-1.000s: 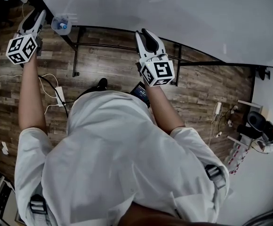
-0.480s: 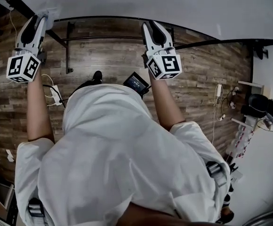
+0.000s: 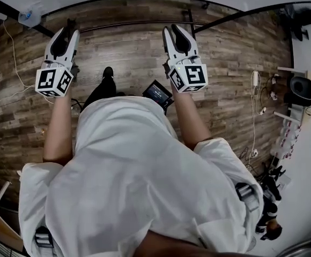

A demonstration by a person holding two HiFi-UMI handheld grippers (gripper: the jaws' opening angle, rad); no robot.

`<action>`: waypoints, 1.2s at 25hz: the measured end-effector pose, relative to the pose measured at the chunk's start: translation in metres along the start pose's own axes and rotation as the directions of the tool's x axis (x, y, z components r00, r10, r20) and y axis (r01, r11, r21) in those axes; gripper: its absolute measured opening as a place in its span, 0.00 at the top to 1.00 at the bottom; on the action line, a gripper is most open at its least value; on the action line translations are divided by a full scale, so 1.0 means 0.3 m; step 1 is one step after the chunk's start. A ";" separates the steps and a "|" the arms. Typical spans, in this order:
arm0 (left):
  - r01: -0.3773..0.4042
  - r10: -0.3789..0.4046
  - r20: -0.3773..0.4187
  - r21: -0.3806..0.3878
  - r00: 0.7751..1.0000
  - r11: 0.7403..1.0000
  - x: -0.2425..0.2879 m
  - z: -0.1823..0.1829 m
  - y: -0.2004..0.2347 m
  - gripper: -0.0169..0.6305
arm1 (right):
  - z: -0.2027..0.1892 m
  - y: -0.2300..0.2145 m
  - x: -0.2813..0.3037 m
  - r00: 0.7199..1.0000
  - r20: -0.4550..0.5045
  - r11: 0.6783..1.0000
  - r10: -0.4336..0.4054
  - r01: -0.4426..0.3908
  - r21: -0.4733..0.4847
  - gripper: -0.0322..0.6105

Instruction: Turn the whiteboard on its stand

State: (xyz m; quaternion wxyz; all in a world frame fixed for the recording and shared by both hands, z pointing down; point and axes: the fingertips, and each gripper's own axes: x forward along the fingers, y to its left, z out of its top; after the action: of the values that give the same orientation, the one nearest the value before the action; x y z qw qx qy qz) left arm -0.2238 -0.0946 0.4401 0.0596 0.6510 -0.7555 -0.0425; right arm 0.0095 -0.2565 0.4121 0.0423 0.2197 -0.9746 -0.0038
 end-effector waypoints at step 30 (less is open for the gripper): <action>0.108 -0.108 -0.006 0.040 0.994 0.993 -0.768 -0.007 -0.148 0.74 | -0.052 0.622 -0.550 0.996 -0.049 0.997 -0.073 0.075 0.028 0.85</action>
State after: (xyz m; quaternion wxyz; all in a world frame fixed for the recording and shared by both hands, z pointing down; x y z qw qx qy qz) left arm -0.1466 0.1265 0.4280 0.0457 0.6920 -0.7198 -0.0291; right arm 0.0795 -0.0171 0.4192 0.0623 0.2563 -0.9645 0.0143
